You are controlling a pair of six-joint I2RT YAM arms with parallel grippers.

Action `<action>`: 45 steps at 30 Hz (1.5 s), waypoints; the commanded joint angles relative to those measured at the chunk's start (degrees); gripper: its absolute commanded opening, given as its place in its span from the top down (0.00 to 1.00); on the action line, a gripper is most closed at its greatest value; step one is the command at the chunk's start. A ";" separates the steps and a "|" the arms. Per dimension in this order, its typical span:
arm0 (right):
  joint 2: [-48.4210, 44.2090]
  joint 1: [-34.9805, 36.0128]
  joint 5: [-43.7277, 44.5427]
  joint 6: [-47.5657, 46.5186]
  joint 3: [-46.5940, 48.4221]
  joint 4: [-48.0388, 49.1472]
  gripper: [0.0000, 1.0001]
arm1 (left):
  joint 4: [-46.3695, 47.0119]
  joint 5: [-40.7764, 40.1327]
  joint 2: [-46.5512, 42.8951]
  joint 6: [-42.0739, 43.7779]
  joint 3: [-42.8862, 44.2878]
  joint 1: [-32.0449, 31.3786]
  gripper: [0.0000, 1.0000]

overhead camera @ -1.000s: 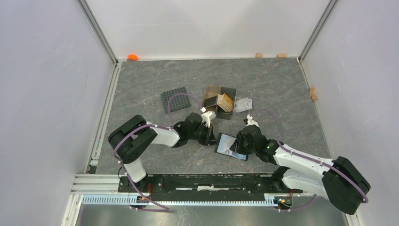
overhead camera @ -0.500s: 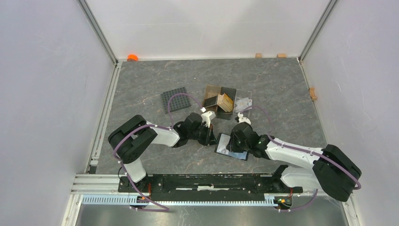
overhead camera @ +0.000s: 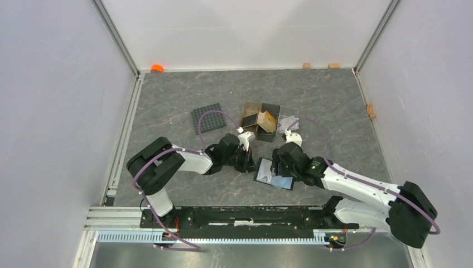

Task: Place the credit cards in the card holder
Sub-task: Insert the credit card into the card holder, then pick up the credit card from the storage box.

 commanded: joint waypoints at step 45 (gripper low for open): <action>35.92 -47.41 -42.21 -38.15 29.23 14.00 0.02 | -5.70 -0.40 2.97 -0.54 0.27 1.15 0.98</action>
